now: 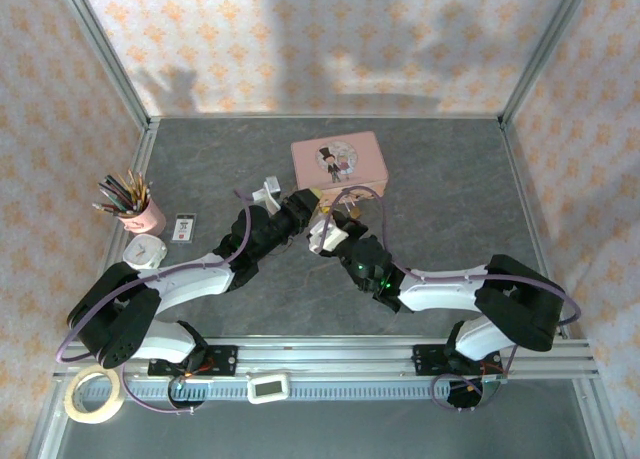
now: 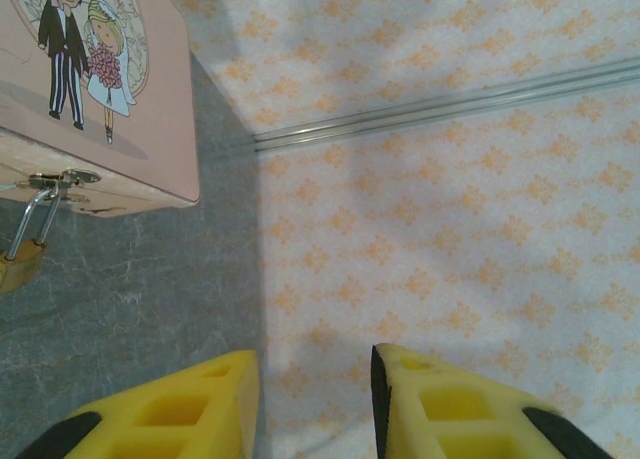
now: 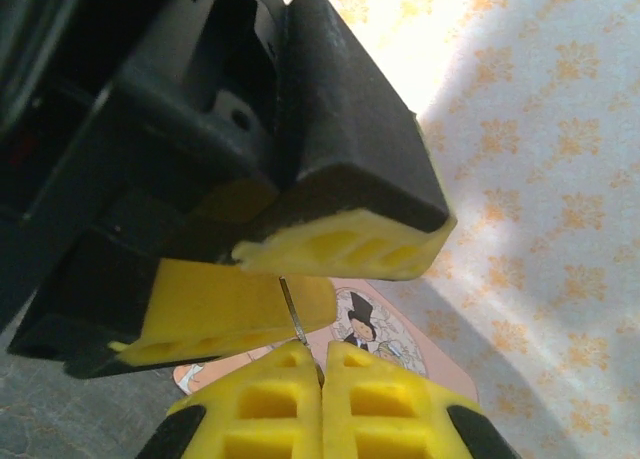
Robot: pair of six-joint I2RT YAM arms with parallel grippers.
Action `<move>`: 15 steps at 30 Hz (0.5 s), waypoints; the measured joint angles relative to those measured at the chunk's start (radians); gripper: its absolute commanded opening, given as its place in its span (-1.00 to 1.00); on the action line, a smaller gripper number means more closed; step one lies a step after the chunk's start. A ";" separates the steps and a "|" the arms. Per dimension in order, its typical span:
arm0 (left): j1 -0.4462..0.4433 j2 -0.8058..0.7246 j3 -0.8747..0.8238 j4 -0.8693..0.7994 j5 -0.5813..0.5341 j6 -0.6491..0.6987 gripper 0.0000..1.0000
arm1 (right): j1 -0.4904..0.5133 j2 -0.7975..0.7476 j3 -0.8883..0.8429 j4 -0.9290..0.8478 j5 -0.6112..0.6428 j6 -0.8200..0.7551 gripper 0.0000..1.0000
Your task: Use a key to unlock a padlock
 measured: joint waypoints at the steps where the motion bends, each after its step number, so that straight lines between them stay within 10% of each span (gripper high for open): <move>1: 0.000 0.000 0.000 0.000 0.000 -0.001 -0.51 | 0.000 0.000 0.000 -0.004 -0.002 0.002 -1.00; 7: 0.000 0.001 0.000 -0.026 0.000 0.005 -0.92 | 0.000 0.000 0.000 -0.006 -0.003 0.023 -1.00; 15: 0.009 -0.010 0.000 -0.038 -0.004 0.083 -1.00 | -0.055 -0.133 0.000 -0.152 -0.154 0.237 0.01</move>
